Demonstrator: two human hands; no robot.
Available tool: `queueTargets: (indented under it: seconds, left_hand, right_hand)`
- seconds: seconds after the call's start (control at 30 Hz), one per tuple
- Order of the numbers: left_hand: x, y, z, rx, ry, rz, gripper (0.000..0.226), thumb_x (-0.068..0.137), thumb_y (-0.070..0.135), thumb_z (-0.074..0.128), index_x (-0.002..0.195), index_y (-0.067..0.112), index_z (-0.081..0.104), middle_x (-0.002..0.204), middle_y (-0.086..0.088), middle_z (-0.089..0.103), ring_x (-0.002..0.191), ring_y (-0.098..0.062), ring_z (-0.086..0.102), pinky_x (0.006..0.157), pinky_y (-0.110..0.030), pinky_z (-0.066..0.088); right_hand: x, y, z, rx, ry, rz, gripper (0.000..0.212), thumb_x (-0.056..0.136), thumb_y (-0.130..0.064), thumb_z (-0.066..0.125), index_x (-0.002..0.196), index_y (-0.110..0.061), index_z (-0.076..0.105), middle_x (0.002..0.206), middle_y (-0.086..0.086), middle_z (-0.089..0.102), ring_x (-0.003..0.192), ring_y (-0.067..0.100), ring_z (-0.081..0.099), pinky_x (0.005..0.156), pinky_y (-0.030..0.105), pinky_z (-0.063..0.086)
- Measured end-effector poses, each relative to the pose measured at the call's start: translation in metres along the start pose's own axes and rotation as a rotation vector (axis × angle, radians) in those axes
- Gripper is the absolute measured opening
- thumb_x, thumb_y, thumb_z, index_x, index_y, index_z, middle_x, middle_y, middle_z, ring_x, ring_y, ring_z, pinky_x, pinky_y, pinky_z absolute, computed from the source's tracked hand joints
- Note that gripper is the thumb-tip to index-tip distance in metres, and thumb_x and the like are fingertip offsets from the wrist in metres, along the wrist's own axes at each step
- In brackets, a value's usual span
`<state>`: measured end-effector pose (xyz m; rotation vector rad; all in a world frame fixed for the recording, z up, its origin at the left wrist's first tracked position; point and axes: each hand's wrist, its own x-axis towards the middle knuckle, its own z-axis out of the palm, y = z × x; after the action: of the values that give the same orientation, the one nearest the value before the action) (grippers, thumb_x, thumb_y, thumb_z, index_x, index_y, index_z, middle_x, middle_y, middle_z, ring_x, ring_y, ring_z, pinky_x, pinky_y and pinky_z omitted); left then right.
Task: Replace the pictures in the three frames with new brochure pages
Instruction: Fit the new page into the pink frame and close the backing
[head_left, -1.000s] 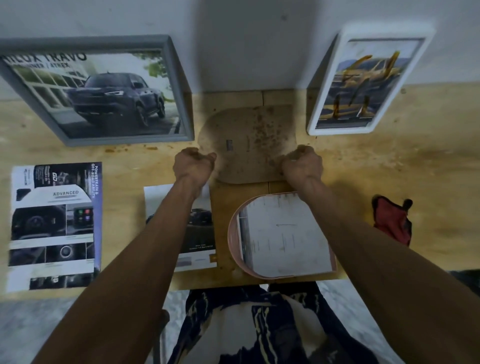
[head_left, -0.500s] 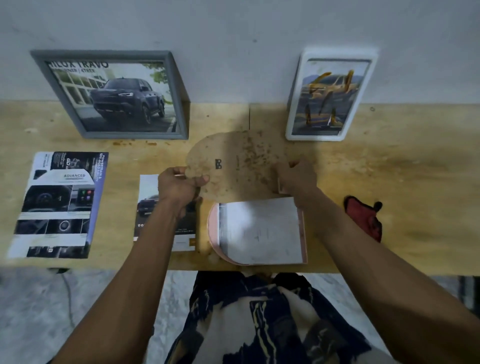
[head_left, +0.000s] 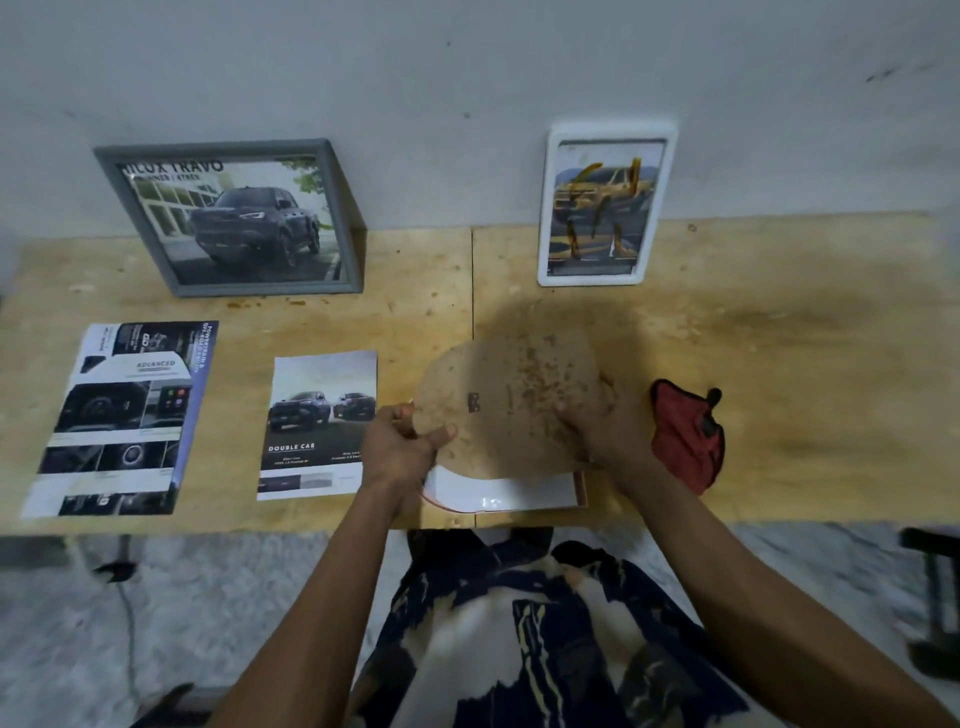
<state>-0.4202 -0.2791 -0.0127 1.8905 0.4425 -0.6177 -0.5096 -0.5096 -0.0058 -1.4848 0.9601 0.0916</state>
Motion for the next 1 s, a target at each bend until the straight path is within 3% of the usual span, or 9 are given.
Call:
queueTargets:
  seconds: [0.07,0.13,0.27,0.37,0.53,0.73,1.0]
  left_hand:
    - [-0.003,-0.006,-0.002,0.128,0.006,0.093,0.048,0.078,0.034,0.085,0.111,0.013,0.059,0.101,-0.003,0.069,0.092,-0.021,0.068,0.073,-0.033,0.058]
    - [-0.002,-0.013,-0.006,0.283,0.04,0.228,0.044,0.084,0.042,0.077,0.117,0.015,0.063,0.109,-0.006,0.069,0.101,-0.025,0.065,0.082,-0.037,0.056]
    - [0.004,-0.024,-0.008,0.695,0.02,0.312,0.044,0.092,0.035,0.065,0.133,0.018,0.06,0.139,-0.016,0.047,0.129,-0.036,0.043,0.105,-0.046,0.039]
    - [0.003,-0.035,-0.01,0.843,-0.017,0.33,0.044,0.096,0.032,0.06,0.138,0.017,0.057,0.146,-0.017,0.039,0.133,-0.039,0.036,0.109,-0.047,0.032]
    - [0.004,-0.042,-0.007,0.86,-0.001,0.34,0.041,0.098,0.027,0.056,0.138,0.015,0.057,0.147,-0.017,0.035,0.128,-0.042,0.036,0.11,-0.044,0.031]
    - [0.006,-0.045,-0.004,0.85,0.0,0.319,0.043,0.1,0.038,0.052,0.138,0.017,0.058,0.148,-0.015,0.037,0.134,-0.036,0.035,0.11,-0.044,0.03]
    - [0.001,-0.039,-0.001,0.795,0.036,0.286,0.051,0.091,0.031,0.07,0.138,0.017,0.056,0.149,-0.01,0.04,0.134,-0.034,0.037,0.106,-0.045,0.04]
  right_hand:
    - [-0.006,0.012,-0.006,0.079,-0.001,0.024,0.064,0.086,-0.012,0.075,0.138,-0.028,0.041,0.119,-0.007,0.059,0.096,0.015,0.067,0.072,0.036,0.062]
    - [-0.011,0.017,-0.01,0.122,0.028,0.058,0.071,0.083,-0.016,0.079,0.142,-0.031,0.042,0.126,-0.001,0.059,0.101,0.024,0.068,0.074,0.043,0.062]
    - [-0.01,0.029,-0.019,-0.04,0.124,0.023,0.087,0.058,-0.055,0.085,0.135,-0.047,0.044,0.13,-0.006,0.058,0.107,0.025,0.066,0.081,0.048,0.059]
    - [-0.01,0.047,-0.02,-0.072,0.168,-0.025,0.09,0.052,-0.063,0.081,0.133,-0.049,0.043,0.133,-0.009,0.057,0.111,0.024,0.064,0.085,0.05,0.058]
    - [-0.015,0.047,-0.02,-0.16,0.214,-0.054,0.088,0.067,-0.051,0.08,0.144,-0.034,0.04,0.137,-0.002,0.054,0.119,0.024,0.058,0.093,0.049,0.054]
    - [-0.016,0.054,-0.004,-0.287,0.235,-0.053,0.083,0.079,-0.038,0.078,0.149,-0.022,0.036,0.14,0.004,0.053,0.124,0.026,0.054,0.102,0.045,0.048]
    - [-0.013,0.052,0.016,-0.393,0.213,-0.027,0.08,0.082,-0.036,0.074,0.149,-0.019,0.034,0.144,0.005,0.045,0.132,0.026,0.044,0.105,0.04,0.041]
